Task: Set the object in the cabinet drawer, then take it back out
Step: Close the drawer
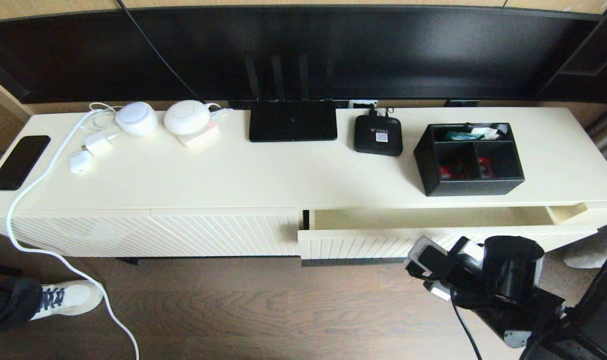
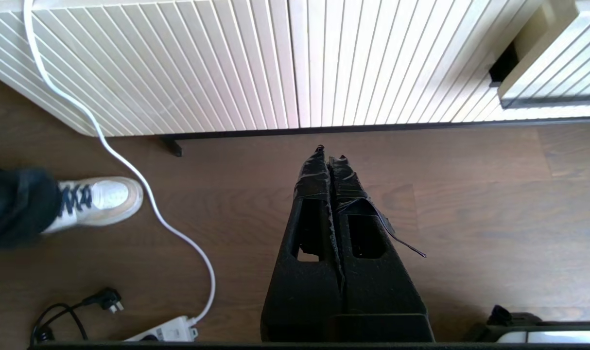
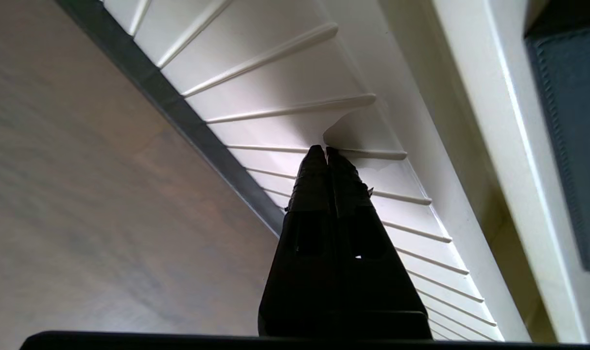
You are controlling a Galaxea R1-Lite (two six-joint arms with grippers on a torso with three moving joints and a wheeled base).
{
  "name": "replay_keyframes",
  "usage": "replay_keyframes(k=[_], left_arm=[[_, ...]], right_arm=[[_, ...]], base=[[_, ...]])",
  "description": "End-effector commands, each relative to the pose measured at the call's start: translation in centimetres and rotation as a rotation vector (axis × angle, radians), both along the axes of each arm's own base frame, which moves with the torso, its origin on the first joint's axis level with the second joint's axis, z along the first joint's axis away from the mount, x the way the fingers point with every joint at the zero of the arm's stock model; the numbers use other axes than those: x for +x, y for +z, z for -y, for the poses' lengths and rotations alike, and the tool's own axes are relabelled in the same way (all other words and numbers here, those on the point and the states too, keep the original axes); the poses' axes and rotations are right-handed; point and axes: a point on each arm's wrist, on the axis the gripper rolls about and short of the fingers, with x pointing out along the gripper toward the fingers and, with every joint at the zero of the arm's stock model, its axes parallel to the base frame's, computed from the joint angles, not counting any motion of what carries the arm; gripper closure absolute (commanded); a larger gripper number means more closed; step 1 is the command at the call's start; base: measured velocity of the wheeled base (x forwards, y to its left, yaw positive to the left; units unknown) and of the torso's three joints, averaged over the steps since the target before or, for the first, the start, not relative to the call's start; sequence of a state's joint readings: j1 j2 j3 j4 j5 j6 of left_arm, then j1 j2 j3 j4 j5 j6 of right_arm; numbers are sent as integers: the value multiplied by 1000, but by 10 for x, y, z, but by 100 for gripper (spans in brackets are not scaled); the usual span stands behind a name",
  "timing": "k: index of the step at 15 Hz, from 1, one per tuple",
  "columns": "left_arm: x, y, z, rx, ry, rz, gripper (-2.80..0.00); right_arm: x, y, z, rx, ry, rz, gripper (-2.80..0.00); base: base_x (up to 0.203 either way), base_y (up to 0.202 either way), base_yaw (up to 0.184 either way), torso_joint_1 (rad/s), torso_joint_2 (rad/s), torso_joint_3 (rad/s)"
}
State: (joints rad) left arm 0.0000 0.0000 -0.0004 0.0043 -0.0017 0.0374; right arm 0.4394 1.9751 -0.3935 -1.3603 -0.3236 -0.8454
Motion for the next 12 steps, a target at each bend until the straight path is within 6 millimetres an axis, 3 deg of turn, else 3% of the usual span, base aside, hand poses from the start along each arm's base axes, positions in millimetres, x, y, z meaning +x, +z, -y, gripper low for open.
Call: replay_keyframes(k=[1,12], left_arm=[[0,0,0,1,0,0,0],[0,0,0,1,0,-1,0]], right_arm=[[11,-5,1,-23,-13,20,0],[45,-11,-1,-29,-40,71,0]], base=[[0,0,0,0,0,0],[0,0,0,0,0,0]])
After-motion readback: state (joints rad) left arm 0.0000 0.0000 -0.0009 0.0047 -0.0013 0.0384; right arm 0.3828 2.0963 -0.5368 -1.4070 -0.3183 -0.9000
